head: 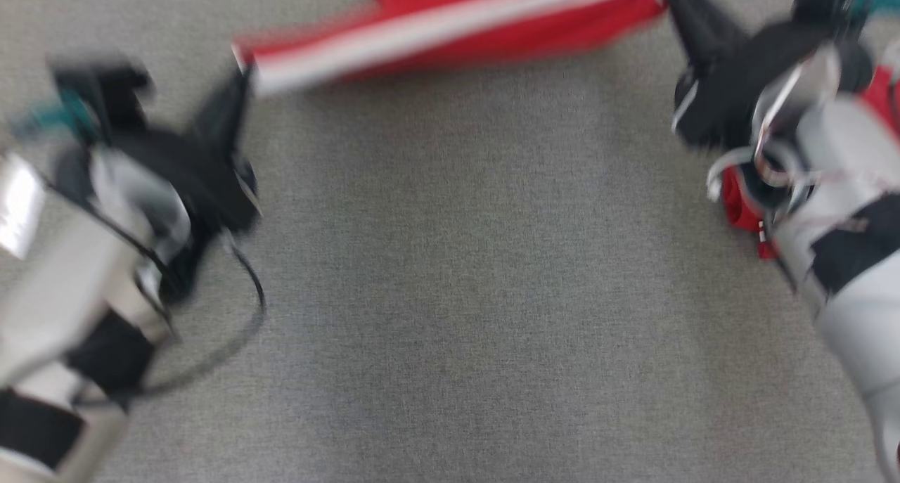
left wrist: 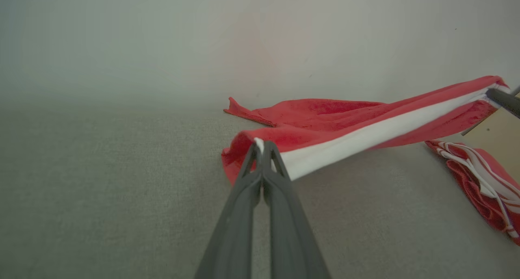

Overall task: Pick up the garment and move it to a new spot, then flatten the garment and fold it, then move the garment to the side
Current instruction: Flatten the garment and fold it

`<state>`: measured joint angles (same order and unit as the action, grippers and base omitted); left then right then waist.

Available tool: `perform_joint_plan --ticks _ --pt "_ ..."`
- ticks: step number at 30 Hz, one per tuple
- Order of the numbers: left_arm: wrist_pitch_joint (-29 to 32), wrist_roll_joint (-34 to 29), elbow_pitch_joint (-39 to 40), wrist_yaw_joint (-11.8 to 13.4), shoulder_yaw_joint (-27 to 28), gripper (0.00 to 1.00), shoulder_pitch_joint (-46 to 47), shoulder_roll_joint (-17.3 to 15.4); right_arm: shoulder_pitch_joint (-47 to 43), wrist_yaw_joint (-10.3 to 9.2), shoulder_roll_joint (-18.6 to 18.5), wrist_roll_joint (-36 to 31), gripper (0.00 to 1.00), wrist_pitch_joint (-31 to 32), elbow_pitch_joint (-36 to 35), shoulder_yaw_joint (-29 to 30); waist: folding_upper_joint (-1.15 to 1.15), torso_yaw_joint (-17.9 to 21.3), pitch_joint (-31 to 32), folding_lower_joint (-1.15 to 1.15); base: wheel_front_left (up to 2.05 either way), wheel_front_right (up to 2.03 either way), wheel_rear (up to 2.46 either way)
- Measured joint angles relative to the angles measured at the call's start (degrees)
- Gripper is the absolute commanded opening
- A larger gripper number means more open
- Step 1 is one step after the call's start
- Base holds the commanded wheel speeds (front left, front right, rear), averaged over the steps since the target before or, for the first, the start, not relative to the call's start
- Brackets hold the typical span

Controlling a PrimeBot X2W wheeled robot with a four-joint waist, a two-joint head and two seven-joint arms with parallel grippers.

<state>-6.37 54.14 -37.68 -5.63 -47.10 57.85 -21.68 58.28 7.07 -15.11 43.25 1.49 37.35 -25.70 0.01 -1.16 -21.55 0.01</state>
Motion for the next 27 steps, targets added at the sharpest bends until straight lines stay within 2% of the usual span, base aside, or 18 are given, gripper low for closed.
perform_joint_plan --ticks 4,9,14,20,27 --pt "-2.09 -0.22 -0.44 0.04 -2.94 0.0 -8.7 1.2 -9.03 0.0 -0.48 1.53 0.0 -2.72 -0.48 -1.05 -0.01 -0.28 2.12 -0.01 0.0 0.0 0.0" --pt "-3.37 -2.46 -0.41 0.57 -5.95 0.0 -15.37 0.24 -20.09 0.01 -0.88 2.41 0.0 -5.82 -2.07 -2.68 -0.02 -0.26 5.94 -0.03 0.0 0.0 0.0" --pt "-4.53 -2.65 -0.57 0.66 -7.3 0.0 -19.9 -0.3 -26.56 0.01 -3.32 3.04 0.0 -6.69 -5.25 -7.37 -0.02 -0.45 9.94 -0.02 0.0 0.0 0.0" --pt "-4.82 -3.16 -0.59 1.3 -9.64 0.0 -25.68 0.35 -32.23 0.01 -6.04 1.51 0.0 -7.62 -5.87 -10.87 -0.02 -0.9 14.07 -0.02 0.0 0.0 0.0" --pt "-5.33 -3.32 -0.18 3.69 -11.55 0.0 -34.42 0.77 -40.87 0.08 -7.56 1.1 0.0 -9.09 -5.98 -12.55 -0.02 -1.93 20.52 -0.03 0.0 0.0 0.0"
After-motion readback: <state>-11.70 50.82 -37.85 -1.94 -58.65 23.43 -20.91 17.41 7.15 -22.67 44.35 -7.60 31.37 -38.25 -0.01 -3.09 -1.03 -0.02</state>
